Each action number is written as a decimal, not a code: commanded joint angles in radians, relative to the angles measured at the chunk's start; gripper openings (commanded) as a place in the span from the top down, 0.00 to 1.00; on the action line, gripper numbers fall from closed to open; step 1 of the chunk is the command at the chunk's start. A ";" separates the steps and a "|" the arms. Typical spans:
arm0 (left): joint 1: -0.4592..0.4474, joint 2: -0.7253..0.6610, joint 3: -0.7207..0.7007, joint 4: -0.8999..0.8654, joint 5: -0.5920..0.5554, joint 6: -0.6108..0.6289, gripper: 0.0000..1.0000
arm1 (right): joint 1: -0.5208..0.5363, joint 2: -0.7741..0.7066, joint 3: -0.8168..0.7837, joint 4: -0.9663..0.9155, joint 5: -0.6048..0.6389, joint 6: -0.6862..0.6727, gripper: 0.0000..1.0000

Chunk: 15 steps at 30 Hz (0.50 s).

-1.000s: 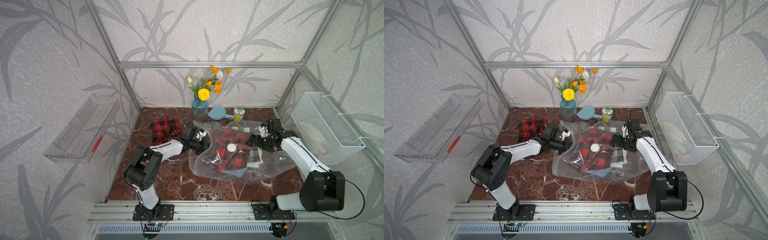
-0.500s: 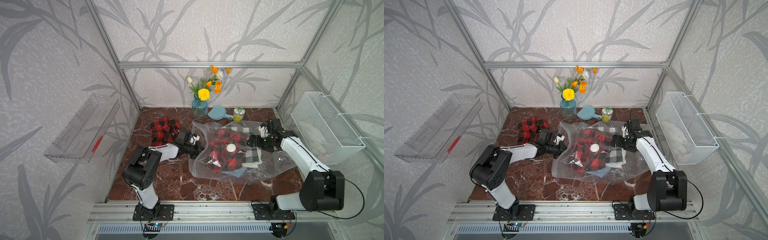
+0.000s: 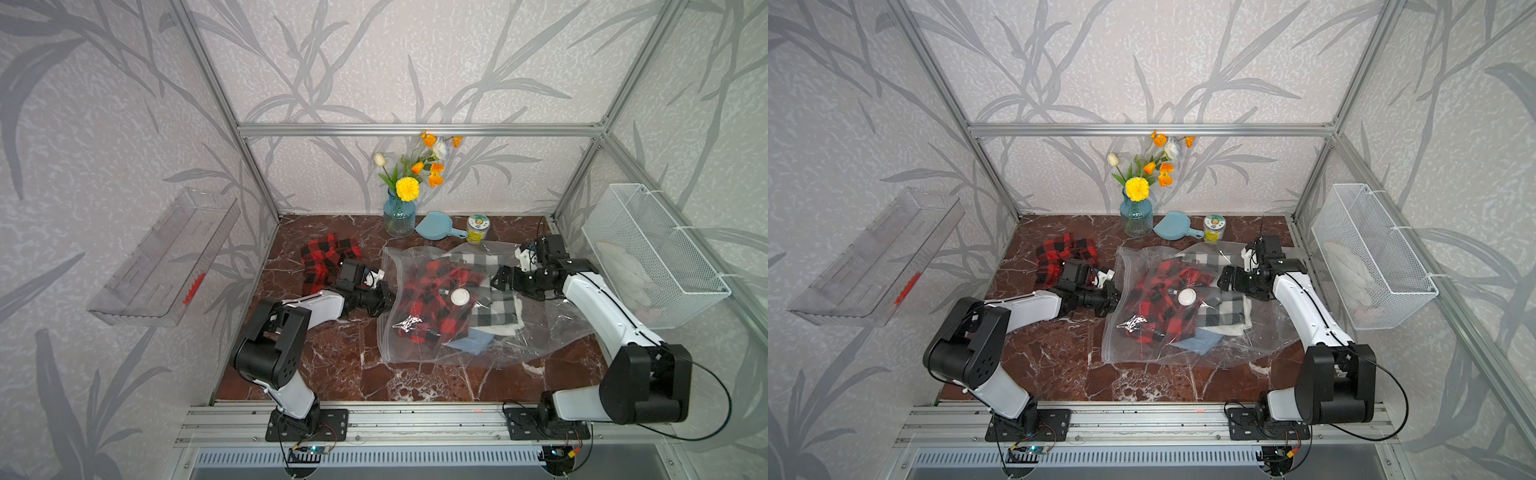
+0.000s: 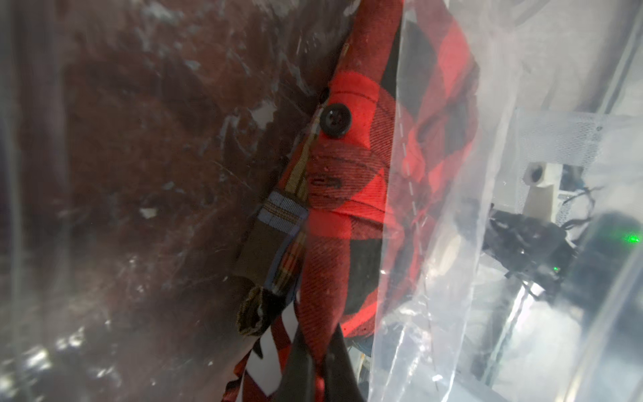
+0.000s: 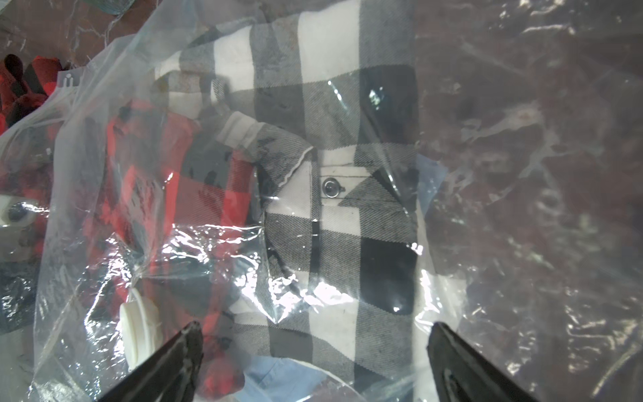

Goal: Take the shirt out of the vacuum bag
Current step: Take out the shirt from the vacuum bag.

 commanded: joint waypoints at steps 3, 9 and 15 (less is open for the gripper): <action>0.017 -0.063 0.005 -0.047 -0.028 0.036 1.00 | 0.102 -0.033 0.069 -0.022 -0.018 -0.020 0.01; 0.038 -0.071 -0.015 -0.066 -0.040 0.051 1.00 | 0.181 -0.009 0.068 0.001 0.023 0.028 0.01; 0.071 -0.094 -0.017 -0.103 -0.053 0.072 1.00 | 0.260 0.054 0.068 0.041 0.029 0.053 0.01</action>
